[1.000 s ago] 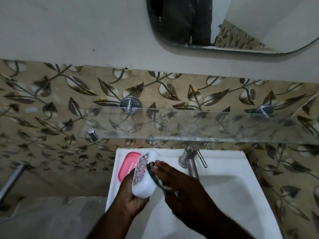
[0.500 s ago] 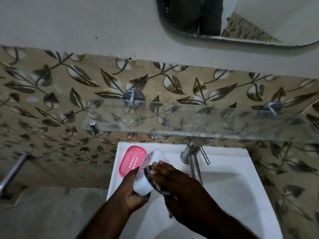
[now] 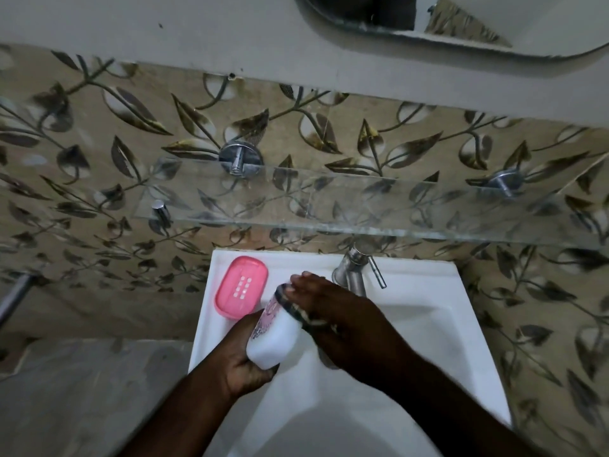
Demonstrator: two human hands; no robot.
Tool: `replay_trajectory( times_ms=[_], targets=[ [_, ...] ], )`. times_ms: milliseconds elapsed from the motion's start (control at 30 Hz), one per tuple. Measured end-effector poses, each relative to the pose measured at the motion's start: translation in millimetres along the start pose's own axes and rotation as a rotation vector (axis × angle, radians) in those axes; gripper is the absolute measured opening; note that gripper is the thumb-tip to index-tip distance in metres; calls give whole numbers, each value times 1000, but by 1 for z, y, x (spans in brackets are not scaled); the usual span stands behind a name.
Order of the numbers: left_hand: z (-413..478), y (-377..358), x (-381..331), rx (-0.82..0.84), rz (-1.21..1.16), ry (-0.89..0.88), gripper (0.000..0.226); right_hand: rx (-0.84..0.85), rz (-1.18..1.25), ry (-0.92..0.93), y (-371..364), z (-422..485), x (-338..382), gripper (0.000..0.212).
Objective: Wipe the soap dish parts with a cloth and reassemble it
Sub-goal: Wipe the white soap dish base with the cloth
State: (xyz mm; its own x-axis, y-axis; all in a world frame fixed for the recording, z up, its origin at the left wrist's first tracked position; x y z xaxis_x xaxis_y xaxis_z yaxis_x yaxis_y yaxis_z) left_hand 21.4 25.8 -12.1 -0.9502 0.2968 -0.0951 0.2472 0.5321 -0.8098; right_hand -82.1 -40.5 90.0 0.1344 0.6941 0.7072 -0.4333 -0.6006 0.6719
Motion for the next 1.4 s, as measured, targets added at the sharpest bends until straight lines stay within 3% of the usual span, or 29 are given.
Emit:
replay_trajectory(
  times_ms=[67, 167, 200, 233, 267, 333, 367, 533, 600, 667, 800, 867, 933, 1100, 1267, 1400],
  targets=[
    [-2, 6, 0, -125, 228, -66, 7, -63, 93, -136, 11, 8, -12, 56],
    [-3, 1, -6, -272, 312, -193, 37, -71, 162, -215, 8, 8, -13, 56],
    [-6, -1, -9, -349, 307, -219, 42, -59, 129, -166, 4, 5, -8, 59],
    [-5, 4, -13, -399, 253, -244, 32, -43, 98, -103, -2, 2, -1, 63],
    [0, 5, -15, -376, 119, -207, 14, -21, 72, -55, -9, -3, 6, 66],
    [0, -12, -8, -101, -98, -16, 36, 19, 35, -17, -21, -8, 15, 69],
    [-1, -15, -8, -27, -158, 4, 35, 22, 9, -15, -23, -9, 15, 69],
    [-2, -26, -5, 3, -167, -142, 44, -58, -78, -85, -26, -11, 3, 69],
    [2, -27, -6, -36, -101, -188, 31, -158, -63, -116, -28, -17, -1, 70],
    [6, -17, -11, -174, -43, -280, 19, -282, 164, -251, -29, -23, -6, 65],
    [8, -9, -20, -313, 126, -474, 35, -530, 900, -614, -24, -30, -24, 27],
    [6, -7, -22, -367, 260, -543, 39, -635, 989, -668, -17, -37, -33, 21],
    [6, -11, -21, -301, 324, -545, 45, -682, 1001, -686, -10, -42, -39, 23],
    [8, -27, -9, -111, 496, -456, 57, -486, 791, -715, -9, -37, -39, 30],
    [15, -21, -11, -144, 647, -464, 53, -388, 854, -784, -17, -39, -37, 13],
    [20, -10, -11, -210, 661, -368, 48, -436, 786, -744, -3, -42, -38, 11]
  ],
)
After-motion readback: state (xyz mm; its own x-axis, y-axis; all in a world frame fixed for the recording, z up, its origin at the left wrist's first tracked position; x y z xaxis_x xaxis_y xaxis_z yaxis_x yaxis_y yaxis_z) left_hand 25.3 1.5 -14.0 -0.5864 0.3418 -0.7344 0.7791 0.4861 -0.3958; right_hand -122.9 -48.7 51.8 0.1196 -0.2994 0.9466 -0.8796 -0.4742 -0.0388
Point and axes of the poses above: each hand's wrist, its own z-axis towards the middle knuckle, its own y-axis out of the back of the hand, x = y × z, the point moved 5 cm from there along z, towards the middle knuckle, and after that the axes turned 6 degrees about z, right-handed, at the moved point
